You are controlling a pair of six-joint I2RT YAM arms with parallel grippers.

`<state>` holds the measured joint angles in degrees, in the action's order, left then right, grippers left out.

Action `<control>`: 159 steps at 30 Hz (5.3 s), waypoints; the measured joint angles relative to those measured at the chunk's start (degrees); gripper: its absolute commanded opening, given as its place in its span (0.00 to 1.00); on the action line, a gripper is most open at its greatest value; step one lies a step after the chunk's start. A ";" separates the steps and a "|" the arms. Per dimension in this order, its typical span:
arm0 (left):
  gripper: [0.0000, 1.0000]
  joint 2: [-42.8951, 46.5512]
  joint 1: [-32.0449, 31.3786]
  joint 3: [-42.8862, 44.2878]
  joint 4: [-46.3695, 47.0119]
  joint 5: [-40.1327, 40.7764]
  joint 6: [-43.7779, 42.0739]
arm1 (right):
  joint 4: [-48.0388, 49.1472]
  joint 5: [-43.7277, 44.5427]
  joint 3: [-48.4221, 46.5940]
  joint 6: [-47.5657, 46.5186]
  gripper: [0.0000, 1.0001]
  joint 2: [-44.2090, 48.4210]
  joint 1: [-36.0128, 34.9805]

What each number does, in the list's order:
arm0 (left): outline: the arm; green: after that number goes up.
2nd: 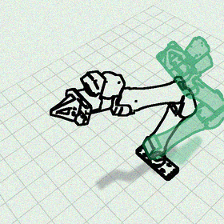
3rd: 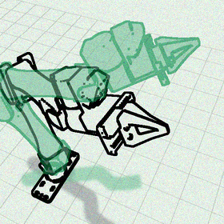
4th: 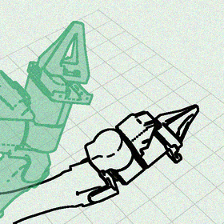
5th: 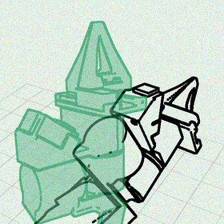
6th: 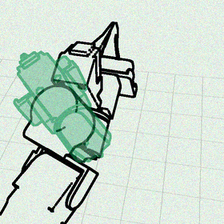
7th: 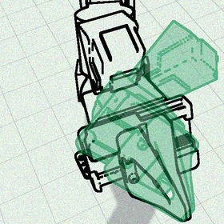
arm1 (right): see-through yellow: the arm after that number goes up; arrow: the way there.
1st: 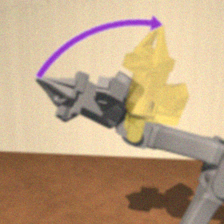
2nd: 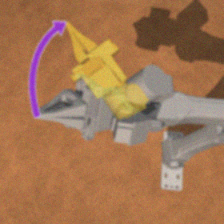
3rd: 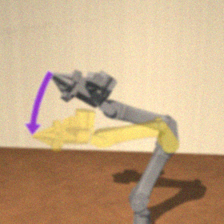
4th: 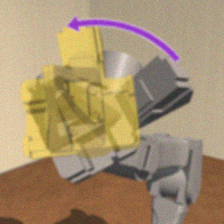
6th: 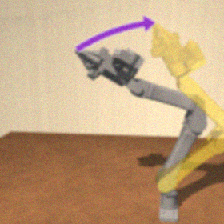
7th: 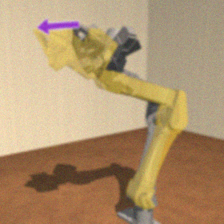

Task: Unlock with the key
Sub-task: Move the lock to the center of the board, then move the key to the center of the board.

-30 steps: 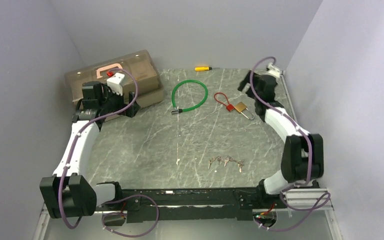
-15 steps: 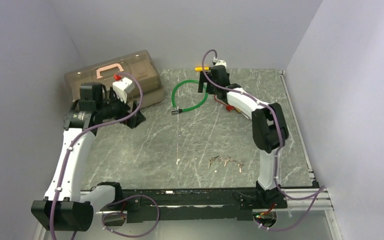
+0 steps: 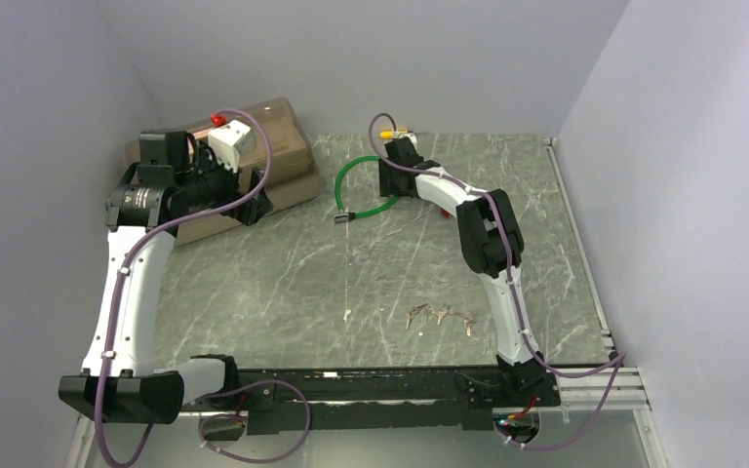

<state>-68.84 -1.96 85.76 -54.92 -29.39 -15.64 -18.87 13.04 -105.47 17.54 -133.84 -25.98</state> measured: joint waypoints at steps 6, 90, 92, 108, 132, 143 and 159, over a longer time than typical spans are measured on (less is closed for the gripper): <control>0.99 0.76 0.00 0.76 -0.70 2.12 -0.55 | 1.11 0.57 2.38 -0.20 0.50 0.31 -1.14; 0.99 6.10 -0.24 -10.56 1.51 0.57 -2.93 | -0.26 -6.56 17.40 7.58 0.99 11.54 17.11; 0.99 6.10 -0.28 -10.56 1.51 0.57 -2.93 | -0.26 -5.05 17.09 7.06 0.96 11.15 16.28; 0.99 6.10 -0.39 -10.56 1.40 0.74 -3.23 | 4.35 3.32 23.74 5.92 0.66 13.79 0.63; 0.99 6.71 -0.50 -12.24 -0.83 0.72 -4.68 | -1.70 -0.59 34.93 8.24 0.98 25.22 -21.33; 0.99 6.71 -1.18 -12.24 -3.93 0.31 -6.16 | -4.92 -0.66 42.05 8.13 0.95 48.00 -20.65; 0.99 5.01 -6.95 -13.42 -5.81 0.83 -7.65 | -25.03 3.85 64.85 29.27 1.00 74.20 -21.88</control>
<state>-63.83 -8.91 72.34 -60.73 -28.56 -23.29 -43.90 16.88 -40.62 46.81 -59.64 -47.86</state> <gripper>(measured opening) 0.992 0.993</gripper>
